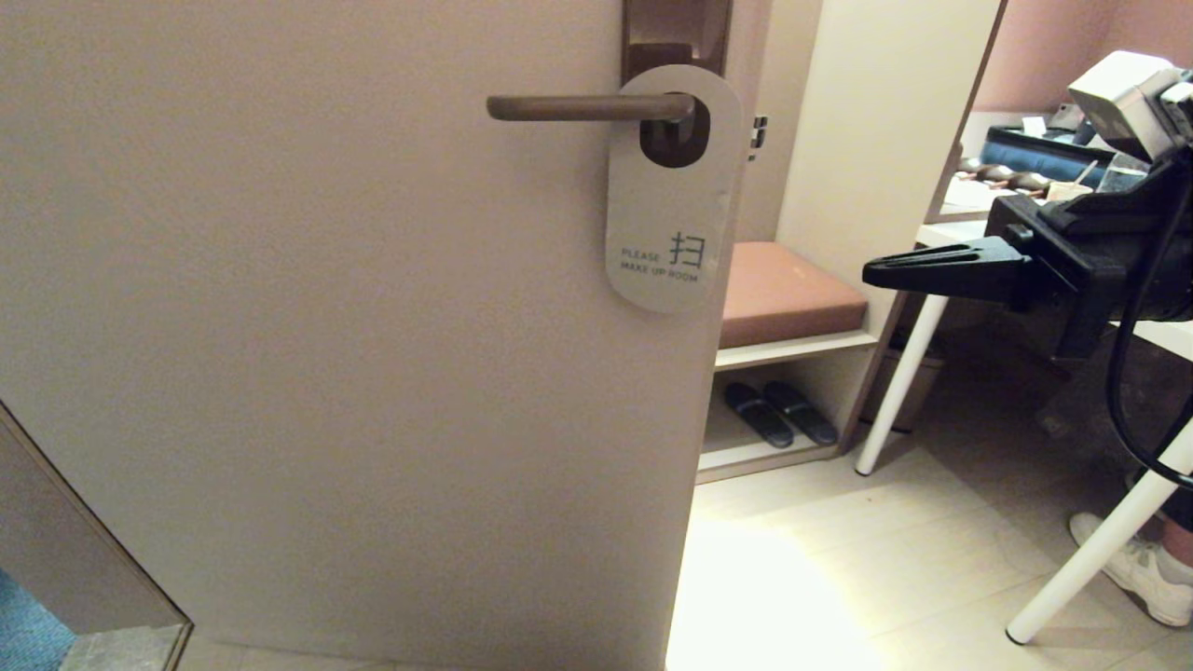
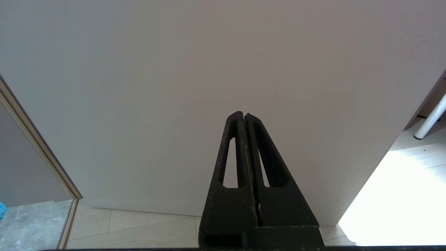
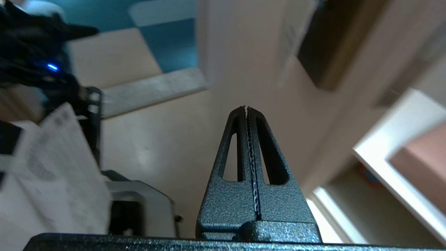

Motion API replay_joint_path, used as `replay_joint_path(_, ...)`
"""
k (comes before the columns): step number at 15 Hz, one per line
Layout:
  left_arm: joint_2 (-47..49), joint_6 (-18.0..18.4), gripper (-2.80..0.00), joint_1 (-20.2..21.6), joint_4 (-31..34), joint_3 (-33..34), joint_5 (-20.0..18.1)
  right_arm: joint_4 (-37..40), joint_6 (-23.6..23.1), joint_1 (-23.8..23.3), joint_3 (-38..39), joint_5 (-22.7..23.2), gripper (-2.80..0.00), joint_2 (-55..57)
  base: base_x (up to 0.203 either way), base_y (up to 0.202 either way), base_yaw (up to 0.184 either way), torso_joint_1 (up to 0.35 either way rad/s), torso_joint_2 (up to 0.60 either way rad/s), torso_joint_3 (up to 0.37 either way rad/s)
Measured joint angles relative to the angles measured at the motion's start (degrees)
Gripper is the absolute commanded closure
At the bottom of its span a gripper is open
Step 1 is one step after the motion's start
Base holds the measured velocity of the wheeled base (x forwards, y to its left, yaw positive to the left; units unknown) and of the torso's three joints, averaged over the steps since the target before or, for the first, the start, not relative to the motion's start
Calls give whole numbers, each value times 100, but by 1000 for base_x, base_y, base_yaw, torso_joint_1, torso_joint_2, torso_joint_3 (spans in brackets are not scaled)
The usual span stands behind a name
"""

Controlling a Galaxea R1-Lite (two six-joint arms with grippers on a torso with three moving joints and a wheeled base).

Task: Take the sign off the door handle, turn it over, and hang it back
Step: Take down the sign

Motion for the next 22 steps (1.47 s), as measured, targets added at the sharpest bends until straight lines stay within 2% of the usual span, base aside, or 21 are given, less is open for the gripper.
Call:
replay_joint_path(1, 0, 1, 0, 0, 0, 0, 2, 0, 120, 82, -96, -2, 0, 74, 0, 0, 0, 0, 0, 0)
replay_joint_path(2, 0, 0, 0, 0, 1, 0, 2, -7, 174, 124, -191, -2, -280, 151, 0, 0, 0, 0, 0, 0)
replay_joint_path(11, 0, 2, 0, 0, 0, 0, 2, 9, 192, 549, -594, -33, -280, 652, 0, 0, 0, 0, 0, 0)
replay_joint_path(17, 0, 0, 0, 0, 0, 0, 2, 9, 262, 586, -1071, -16, -280, 915, 0, 0, 0, 0, 0, 0)
replay_joint_path(22, 0, 1, 0, 0, 0, 0, 2, -103, 366, 590, -1120, 26, -280, 1020, 0, 0, 0, 0, 0, 0)
